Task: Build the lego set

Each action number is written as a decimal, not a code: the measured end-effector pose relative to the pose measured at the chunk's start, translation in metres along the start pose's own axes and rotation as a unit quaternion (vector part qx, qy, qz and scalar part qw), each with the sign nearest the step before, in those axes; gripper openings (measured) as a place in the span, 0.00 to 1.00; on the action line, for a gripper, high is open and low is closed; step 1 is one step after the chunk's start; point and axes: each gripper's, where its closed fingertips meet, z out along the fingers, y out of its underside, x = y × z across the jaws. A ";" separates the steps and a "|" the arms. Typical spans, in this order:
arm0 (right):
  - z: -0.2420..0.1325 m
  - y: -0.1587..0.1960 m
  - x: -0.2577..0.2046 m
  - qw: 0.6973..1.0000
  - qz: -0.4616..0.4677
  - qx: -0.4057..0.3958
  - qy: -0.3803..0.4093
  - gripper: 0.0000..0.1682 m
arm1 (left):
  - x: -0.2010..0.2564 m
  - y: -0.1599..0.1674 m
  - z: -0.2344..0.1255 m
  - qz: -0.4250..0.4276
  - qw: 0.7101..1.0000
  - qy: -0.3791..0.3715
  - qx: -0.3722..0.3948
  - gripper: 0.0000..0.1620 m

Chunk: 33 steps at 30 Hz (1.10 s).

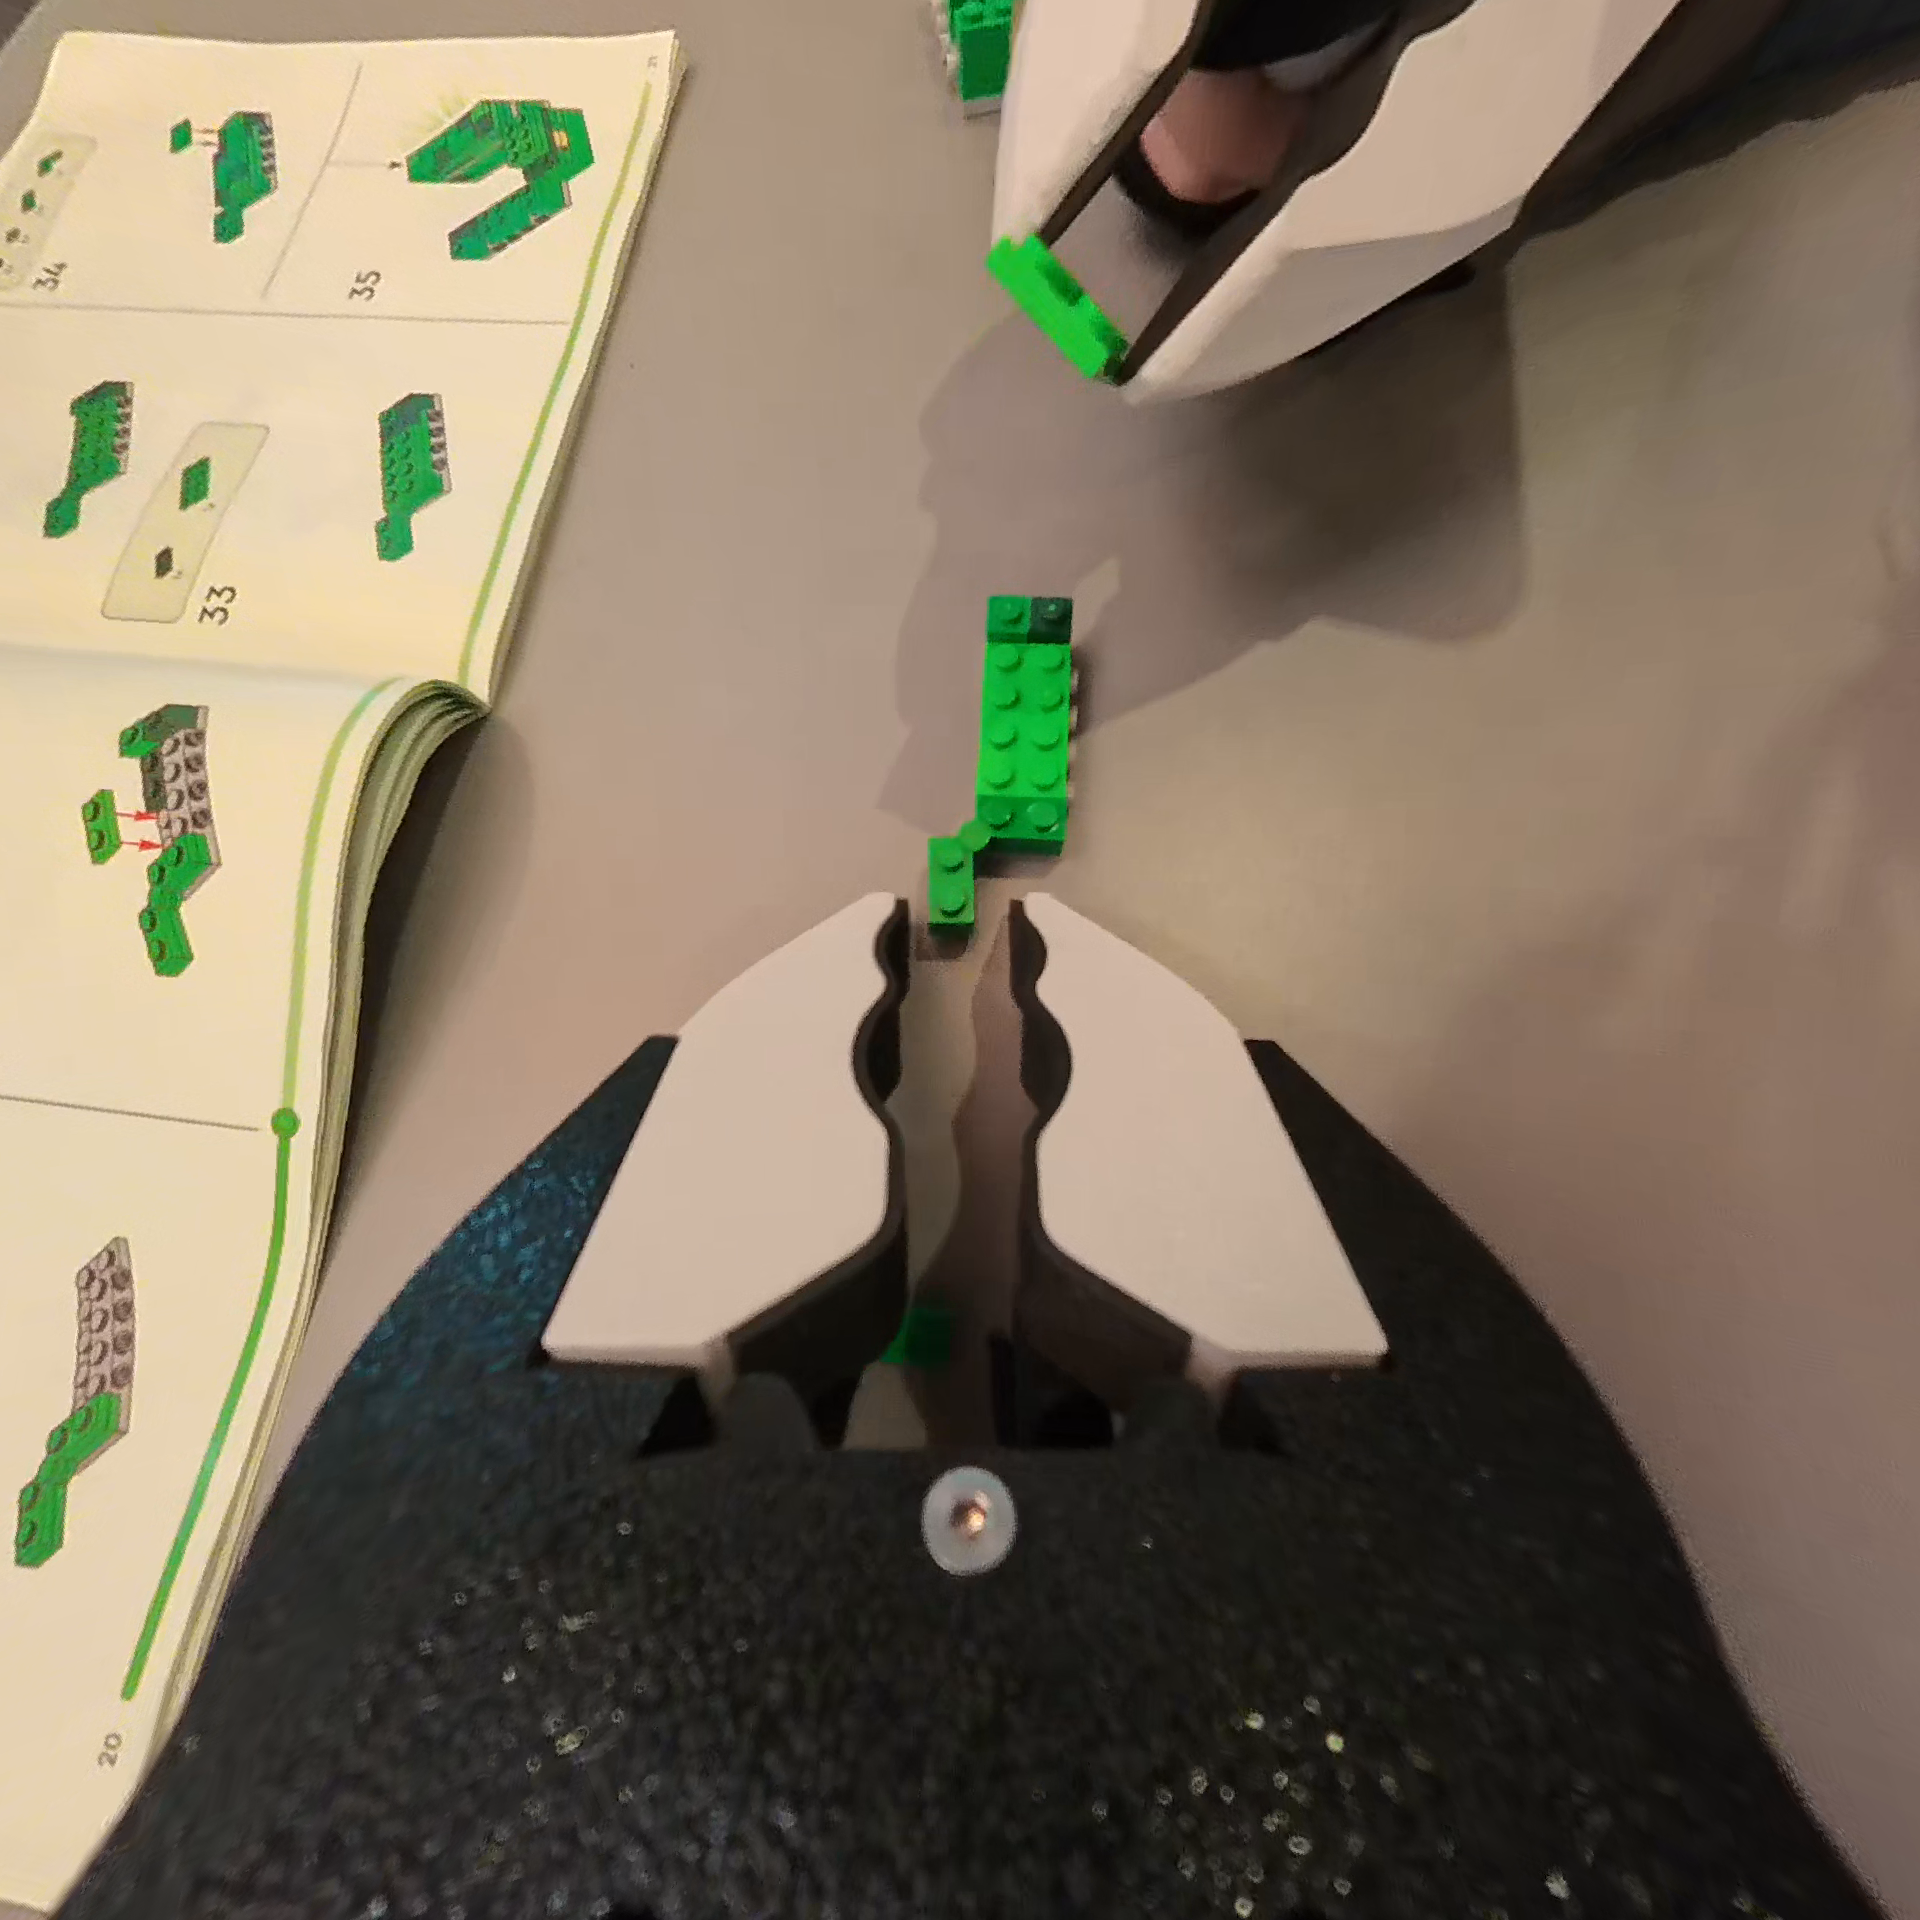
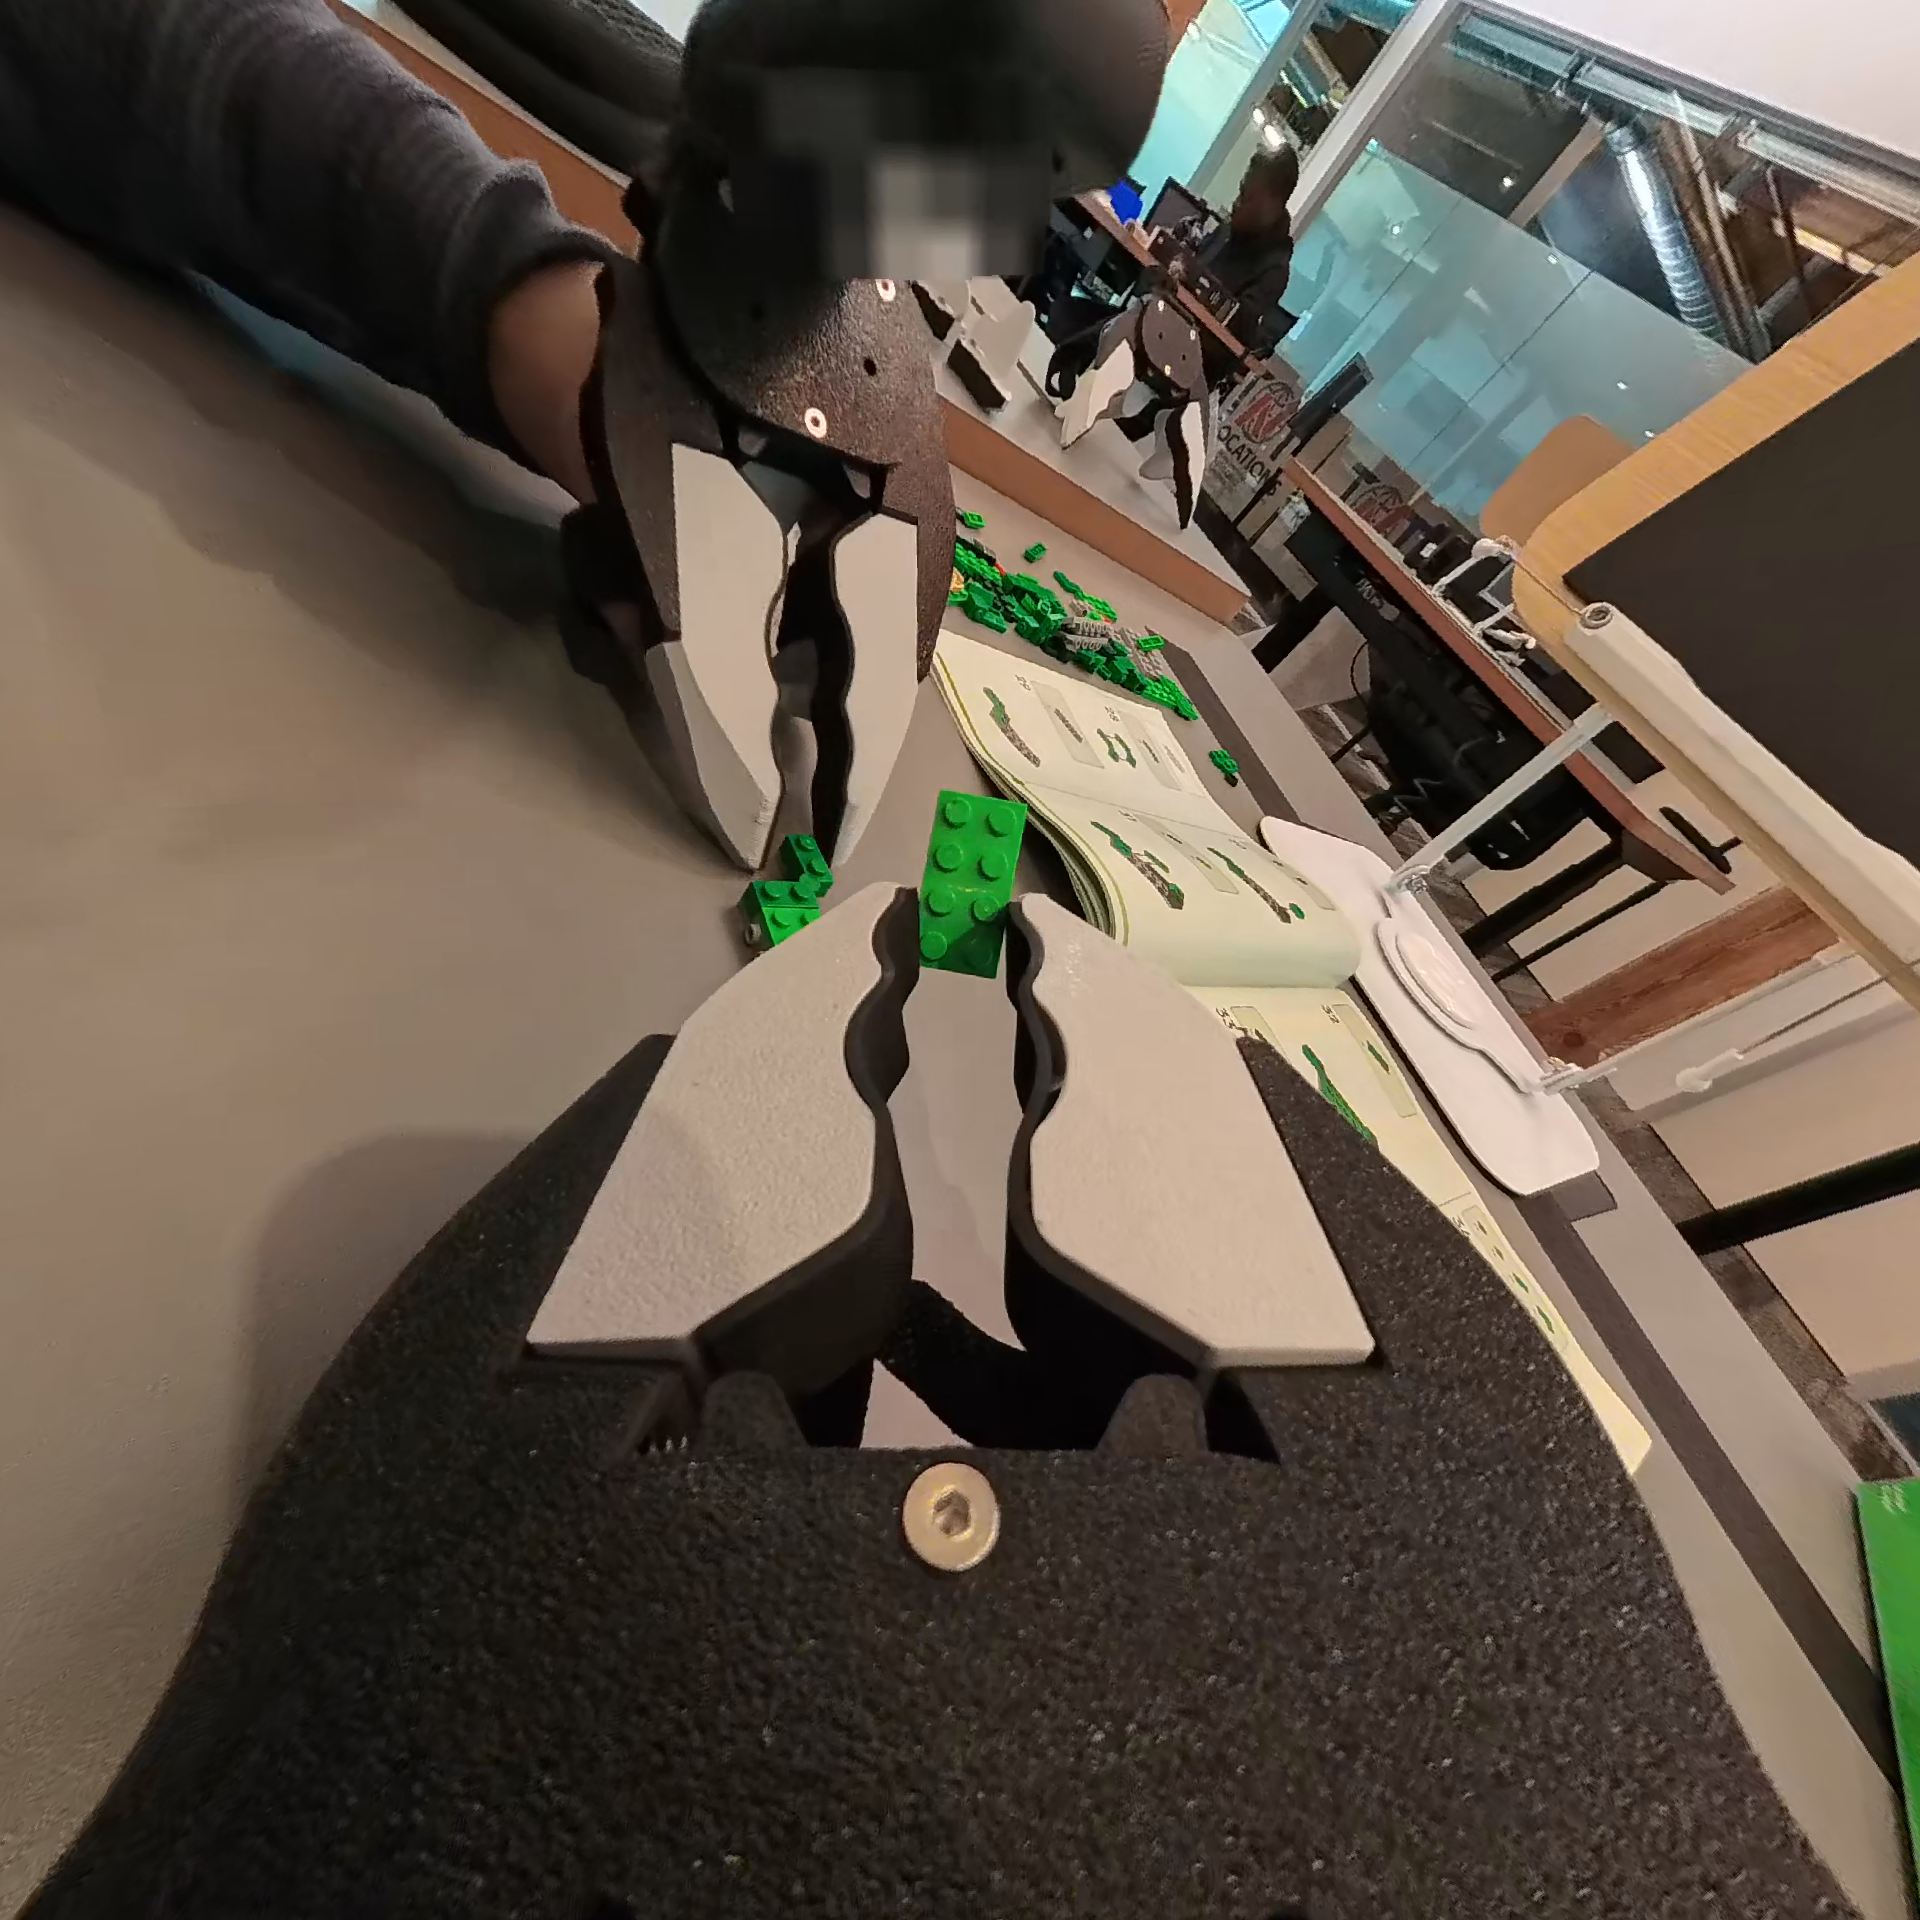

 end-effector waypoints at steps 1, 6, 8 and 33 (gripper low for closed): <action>0.001 0.000 0.001 1.000 0.000 0.000 0.003 0.09 | 0.000 0.000 0.000 0.002 1.000 -0.001 0.000 0.10; 0.004 0.002 0.003 1.000 -0.007 -0.007 0.011 0.09 | 0.001 -0.002 0.002 0.031 0.999 -0.008 0.002 0.07; 0.005 0.002 0.002 1.000 -0.007 -0.007 0.007 0.09 | 0.002 -0.003 0.002 0.044 0.999 -0.009 0.003 0.06; 0.002 -0.003 0.002 1.000 0.014 0.011 -0.002 0.09 | 0.004 -0.001 0.000 -0.033 0.999 0.043 0.002 0.22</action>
